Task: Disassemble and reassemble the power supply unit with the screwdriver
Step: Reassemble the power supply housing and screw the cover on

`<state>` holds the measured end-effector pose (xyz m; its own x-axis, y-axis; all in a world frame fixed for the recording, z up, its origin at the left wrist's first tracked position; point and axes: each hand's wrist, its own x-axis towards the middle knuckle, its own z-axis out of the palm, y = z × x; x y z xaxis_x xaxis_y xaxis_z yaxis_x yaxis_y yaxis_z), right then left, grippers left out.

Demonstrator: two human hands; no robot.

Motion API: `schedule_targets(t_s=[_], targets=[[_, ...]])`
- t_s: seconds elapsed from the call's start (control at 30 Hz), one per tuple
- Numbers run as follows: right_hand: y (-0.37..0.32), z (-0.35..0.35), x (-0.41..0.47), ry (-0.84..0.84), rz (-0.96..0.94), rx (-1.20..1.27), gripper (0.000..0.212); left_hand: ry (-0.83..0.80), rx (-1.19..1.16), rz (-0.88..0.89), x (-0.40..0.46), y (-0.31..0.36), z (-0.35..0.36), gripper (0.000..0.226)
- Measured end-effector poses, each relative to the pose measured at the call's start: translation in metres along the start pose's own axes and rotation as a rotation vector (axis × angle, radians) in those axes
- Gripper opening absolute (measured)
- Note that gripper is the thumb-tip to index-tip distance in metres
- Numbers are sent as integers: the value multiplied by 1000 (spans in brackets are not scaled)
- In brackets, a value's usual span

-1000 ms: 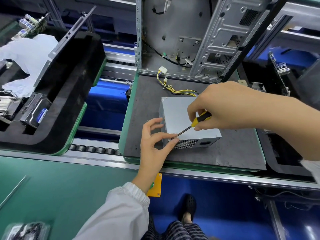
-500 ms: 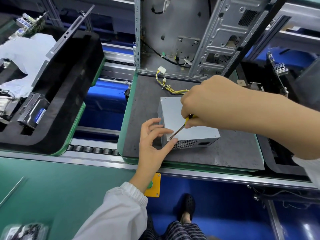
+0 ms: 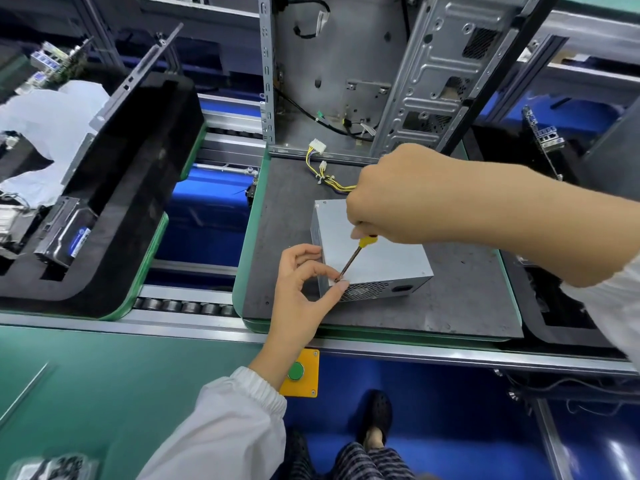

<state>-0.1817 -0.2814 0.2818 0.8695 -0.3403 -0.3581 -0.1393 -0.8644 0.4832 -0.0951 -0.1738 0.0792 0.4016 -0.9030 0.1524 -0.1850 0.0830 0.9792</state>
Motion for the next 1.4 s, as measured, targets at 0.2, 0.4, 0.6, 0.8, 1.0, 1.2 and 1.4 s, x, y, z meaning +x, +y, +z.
schedule_targets(t_s=[0.2, 0.4, 0.6, 0.8, 1.0, 1.2, 1.4], targets=[[4, 1, 1, -115, -49, 181, 25, 1, 15, -1, -1, 1, -4, 10], [-2, -3, -1, 27, -35, -28, 52, -29, 20, -6, 2, 4, -6, 13], [-9, -6, -2, -89, -79, 54, 24, -66, -9, -64, 3, 7, -7, 13], [-6, -16, 4, 55, -80, -44, 50, -157, -13, 48, 13, 21, -16, 22], [0, -11, 5, -51, -54, 115, 27, -241, 62, 117, 29, 29, -23, 10], [-5, -12, -1, 12, -66, -23, 40, -272, 94, 155, 29, 29, -26, 8], [-8, -14, 0, 31, -89, -29, 54, -275, 285, 164, 28, 22, -33, 7]])
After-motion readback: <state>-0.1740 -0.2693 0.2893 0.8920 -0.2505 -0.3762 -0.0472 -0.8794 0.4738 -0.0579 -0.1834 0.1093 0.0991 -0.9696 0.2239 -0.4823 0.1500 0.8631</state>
